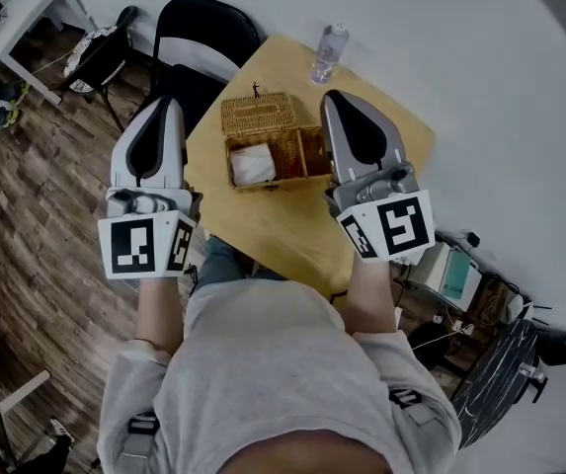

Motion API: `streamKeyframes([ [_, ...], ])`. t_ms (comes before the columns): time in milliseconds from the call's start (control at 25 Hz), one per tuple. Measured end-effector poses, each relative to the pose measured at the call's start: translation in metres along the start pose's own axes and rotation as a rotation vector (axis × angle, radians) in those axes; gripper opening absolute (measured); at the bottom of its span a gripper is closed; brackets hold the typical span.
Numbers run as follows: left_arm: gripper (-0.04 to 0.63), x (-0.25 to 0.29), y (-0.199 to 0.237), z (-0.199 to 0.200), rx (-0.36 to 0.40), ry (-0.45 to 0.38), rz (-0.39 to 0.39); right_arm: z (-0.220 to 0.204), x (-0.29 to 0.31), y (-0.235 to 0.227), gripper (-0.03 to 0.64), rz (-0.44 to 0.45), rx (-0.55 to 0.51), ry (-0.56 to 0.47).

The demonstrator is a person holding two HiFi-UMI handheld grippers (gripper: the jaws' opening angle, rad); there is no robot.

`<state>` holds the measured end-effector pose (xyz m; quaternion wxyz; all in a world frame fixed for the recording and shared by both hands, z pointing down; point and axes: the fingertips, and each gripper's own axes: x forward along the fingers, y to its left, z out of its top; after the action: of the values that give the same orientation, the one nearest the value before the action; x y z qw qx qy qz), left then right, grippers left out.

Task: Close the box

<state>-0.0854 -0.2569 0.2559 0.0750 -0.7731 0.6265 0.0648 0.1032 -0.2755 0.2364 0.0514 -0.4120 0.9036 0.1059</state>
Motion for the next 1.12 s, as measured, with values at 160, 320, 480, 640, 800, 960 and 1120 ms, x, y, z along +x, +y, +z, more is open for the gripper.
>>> streamKeyframes([
  [160, 0.058, 0.024, 0.015, -0.007, -0.010, 0.007, -0.037, -0.006, 0.023, -0.009, 0.005, -0.043, 0.009, 0.024],
  [320, 0.058, 0.048, 0.029, -0.015, -0.017, 0.013, -0.074, -0.020, 0.050, -0.016, 0.005, -0.061, 0.069, 0.094],
  [480, 0.058, 0.067, 0.042, -0.021, -0.033, 0.015, -0.109, -0.038, 0.074, -0.017, 0.005, -0.075, 0.080, 0.183],
  [640, 0.058, 0.082, 0.056, -0.029, -0.047, 0.019, -0.139, -0.062, 0.094, -0.016, 0.005, -0.097, 0.102, 0.265],
  [800, 0.058, 0.093, 0.068, -0.040, -0.059, 0.030, -0.168, -0.094, 0.112, -0.015, 0.006, -0.121, 0.137, 0.379],
  [960, 0.058, 0.102, 0.079, -0.054, -0.084, 0.050, -0.190, -0.127, 0.124, -0.013, 0.006, -0.129, 0.186, 0.481],
  [1120, 0.058, 0.110, 0.090, -0.068, -0.099, 0.067, -0.207, -0.159, 0.135, -0.012, 0.008, -0.136, 0.230, 0.561],
])
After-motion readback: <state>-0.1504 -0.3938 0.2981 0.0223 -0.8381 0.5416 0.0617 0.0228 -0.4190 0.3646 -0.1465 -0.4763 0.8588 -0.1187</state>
